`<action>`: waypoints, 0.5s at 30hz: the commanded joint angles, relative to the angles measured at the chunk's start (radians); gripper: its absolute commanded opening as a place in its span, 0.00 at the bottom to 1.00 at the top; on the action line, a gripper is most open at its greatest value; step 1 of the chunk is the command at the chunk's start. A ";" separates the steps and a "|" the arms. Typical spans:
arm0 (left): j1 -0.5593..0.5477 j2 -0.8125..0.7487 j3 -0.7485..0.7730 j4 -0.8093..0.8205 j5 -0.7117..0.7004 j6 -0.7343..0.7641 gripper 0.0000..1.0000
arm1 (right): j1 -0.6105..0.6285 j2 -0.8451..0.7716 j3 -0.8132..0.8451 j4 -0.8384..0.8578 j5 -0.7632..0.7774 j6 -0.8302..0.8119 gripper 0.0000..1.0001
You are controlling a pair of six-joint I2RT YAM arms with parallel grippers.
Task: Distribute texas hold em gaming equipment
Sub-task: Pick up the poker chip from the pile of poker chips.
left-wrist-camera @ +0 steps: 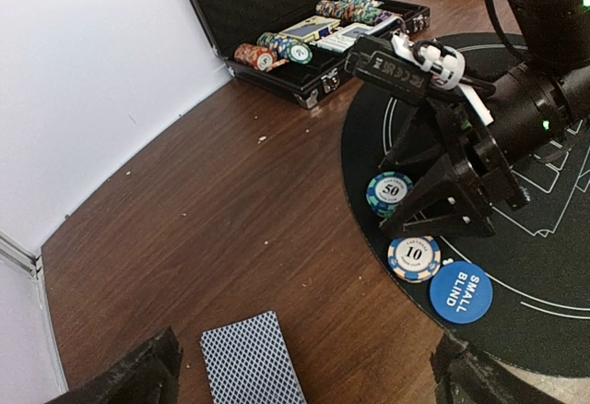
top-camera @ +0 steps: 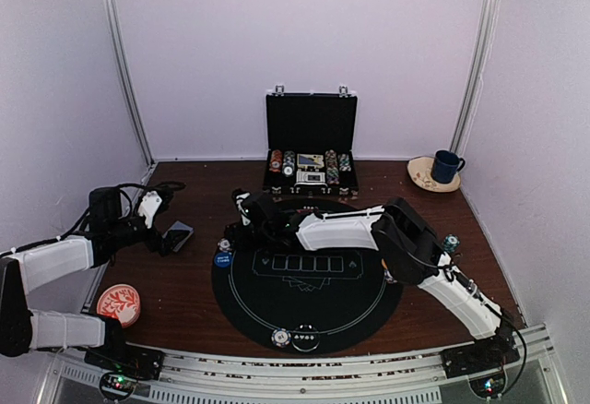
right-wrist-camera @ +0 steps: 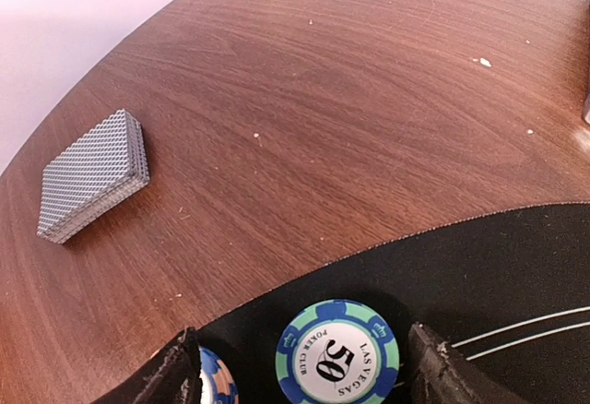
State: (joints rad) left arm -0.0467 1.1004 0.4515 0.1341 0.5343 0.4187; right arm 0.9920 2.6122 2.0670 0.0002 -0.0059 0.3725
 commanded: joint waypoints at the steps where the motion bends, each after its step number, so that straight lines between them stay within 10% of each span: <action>1: -0.002 0.000 -0.004 0.047 0.006 0.009 0.98 | -0.004 -0.043 -0.022 0.001 -0.046 0.011 0.76; 15: -0.002 0.004 -0.004 0.048 0.008 0.010 0.98 | -0.002 -0.020 -0.015 0.029 -0.119 0.045 0.76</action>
State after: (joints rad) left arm -0.0467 1.1004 0.4515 0.1341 0.5343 0.4187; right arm 0.9855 2.6083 2.0563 0.0231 -0.0692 0.3927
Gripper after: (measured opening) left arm 0.979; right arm 0.760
